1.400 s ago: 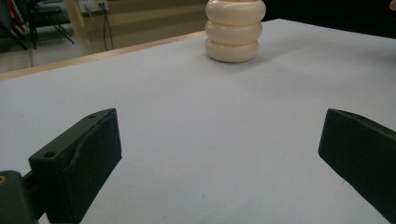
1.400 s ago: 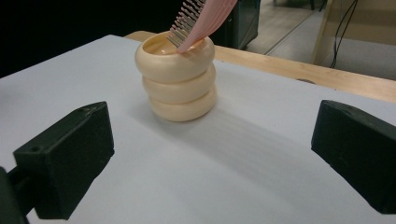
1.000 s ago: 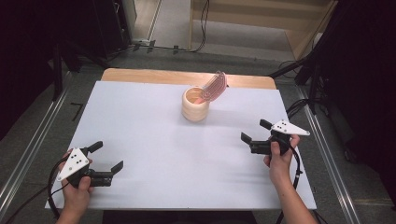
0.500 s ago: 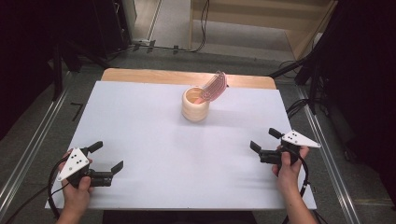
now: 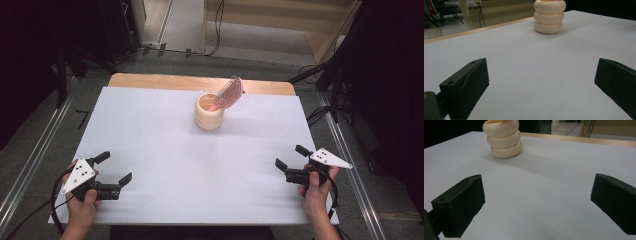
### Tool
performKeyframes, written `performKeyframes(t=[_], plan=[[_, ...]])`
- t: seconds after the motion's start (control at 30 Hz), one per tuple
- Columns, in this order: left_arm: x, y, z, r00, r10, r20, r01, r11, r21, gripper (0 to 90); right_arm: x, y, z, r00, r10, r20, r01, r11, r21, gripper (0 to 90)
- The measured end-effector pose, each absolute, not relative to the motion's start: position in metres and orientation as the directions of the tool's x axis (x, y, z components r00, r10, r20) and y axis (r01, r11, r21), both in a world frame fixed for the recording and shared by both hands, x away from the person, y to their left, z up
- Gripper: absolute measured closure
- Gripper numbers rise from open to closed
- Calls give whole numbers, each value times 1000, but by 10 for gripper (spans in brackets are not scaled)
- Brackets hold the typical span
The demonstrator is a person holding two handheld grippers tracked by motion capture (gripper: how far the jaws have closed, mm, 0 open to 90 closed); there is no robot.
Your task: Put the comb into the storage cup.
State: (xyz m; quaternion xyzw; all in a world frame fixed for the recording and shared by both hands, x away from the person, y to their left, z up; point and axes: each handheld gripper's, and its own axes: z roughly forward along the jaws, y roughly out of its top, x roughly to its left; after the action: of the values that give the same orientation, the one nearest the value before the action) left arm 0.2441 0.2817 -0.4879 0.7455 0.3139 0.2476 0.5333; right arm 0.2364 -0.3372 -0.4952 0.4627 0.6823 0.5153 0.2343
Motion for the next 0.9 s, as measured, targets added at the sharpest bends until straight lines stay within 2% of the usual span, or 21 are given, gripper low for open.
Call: performKeyframes(t=[0.73, 0.9], plan=[[244, 282, -488, 683, 730, 32, 204, -233, 951, 0, 213, -362, -506, -418, 898, 140, 392, 39, 919, 0], [245, 282, -488, 686, 727, 29, 205, -231, 951, 0, 211, -365, -512, -390, 916, 96, 370, 60, 927, 0]])
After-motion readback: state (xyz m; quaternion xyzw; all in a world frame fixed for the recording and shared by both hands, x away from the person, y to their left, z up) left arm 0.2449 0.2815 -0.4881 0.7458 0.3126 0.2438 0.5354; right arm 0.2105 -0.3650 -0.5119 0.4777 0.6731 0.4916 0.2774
